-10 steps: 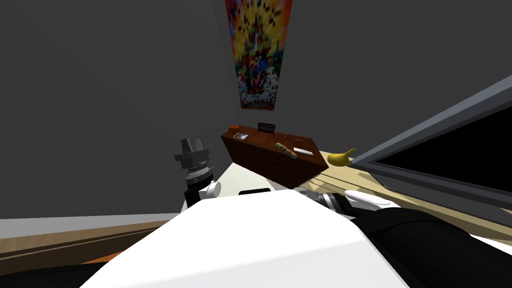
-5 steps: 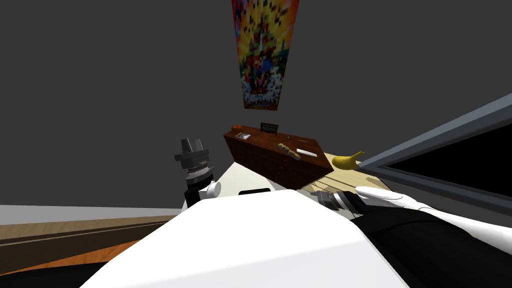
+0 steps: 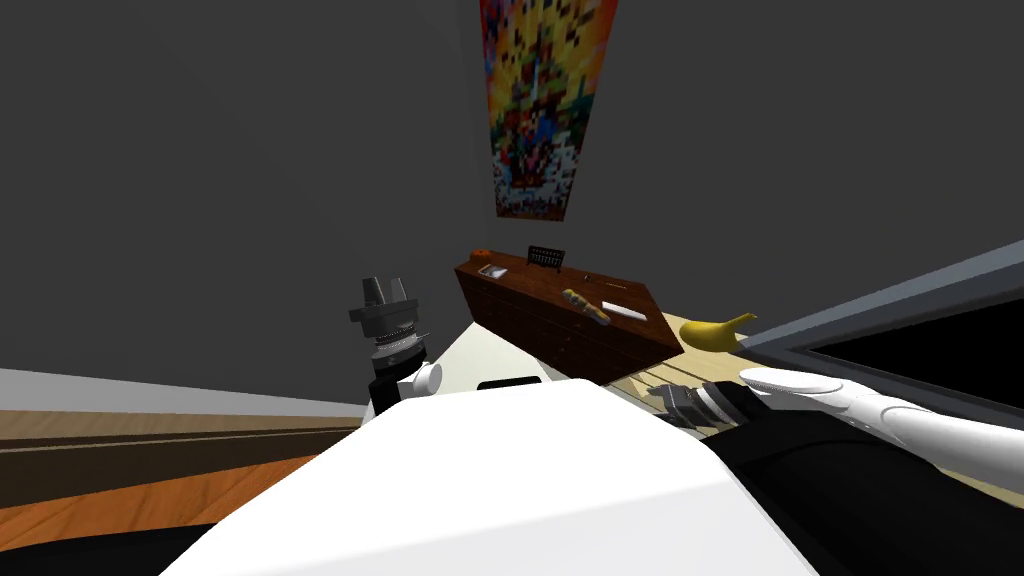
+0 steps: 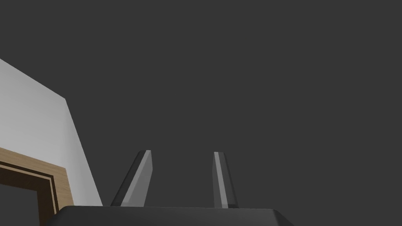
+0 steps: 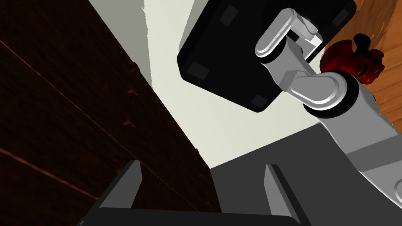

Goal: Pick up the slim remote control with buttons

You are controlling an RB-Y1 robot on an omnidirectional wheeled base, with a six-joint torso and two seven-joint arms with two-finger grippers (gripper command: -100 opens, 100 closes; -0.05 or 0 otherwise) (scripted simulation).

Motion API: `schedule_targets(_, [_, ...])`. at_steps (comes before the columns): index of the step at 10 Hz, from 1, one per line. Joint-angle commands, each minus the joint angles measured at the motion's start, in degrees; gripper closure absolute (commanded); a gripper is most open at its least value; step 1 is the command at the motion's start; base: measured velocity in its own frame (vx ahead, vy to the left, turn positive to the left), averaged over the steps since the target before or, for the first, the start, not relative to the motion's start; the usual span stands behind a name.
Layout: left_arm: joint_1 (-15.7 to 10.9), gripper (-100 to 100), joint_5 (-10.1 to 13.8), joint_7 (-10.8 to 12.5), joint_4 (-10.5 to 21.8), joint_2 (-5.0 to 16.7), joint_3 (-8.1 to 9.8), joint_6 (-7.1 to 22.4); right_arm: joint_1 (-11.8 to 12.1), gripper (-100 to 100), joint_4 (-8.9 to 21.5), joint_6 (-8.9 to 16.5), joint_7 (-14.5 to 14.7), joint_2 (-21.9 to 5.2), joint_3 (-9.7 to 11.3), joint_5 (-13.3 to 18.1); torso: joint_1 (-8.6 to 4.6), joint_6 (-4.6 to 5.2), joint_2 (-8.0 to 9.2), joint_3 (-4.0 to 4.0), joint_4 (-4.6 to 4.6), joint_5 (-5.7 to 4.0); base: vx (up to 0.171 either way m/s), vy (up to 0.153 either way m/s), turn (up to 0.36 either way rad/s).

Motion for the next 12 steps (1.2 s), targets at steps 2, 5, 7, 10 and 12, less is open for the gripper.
schedule_targets(2, [-0.01,0,0.0,0.0,0.0,0.0,0.0,0.0,-0.03,-100,1.66,0.62,-0.42,-4.03,0.59,0.59,0.01,-0.06,-0.06,-0.04,-0.01,0.0,0.019,-0.004,0.167])
schedule_targets(5, [0.0,0,0.0,0.0,0.0,0.0,0.0,0.0,-0.22,-100,5.36,1.06,-0.6,-7.97,1.57,1.55,-0.09,-0.07,-0.14,-0.08,-0.03,-0.01,0.03,-0.029,0.224])
schedule_targets(7, [0.0,0,0.0,0.0,0.0,0.01,0.0,0.0,-0.39,-100,6.96,1.4,-0.69,-9.41,1.97,1.95,-0.21,-0.05,-0.14,-0.08,-0.03,-0.06,0.034,-0.062,0.202])
schedule_targets(10, [0.0,0,0.0,0.0,0.0,0.02,0.01,0.0,-1.13,-100,10.51,2.79,-0.94,-11.48,2.85,2.83,-0.55,-0.08,-0.37,-0.22,-0.09,-0.14,0.119,-0.149,0.347])
schedule_targets(12, [0.02,0,0.0,0.0,0.0,0.03,0.02,0.0,-1.5,-100,11.7,3.63,-1.06,-11.23,3.36,3.18,-0.91,-0.1,-0.83,-0.49,-0.2,-0.24,0.203,-0.238,0.376])
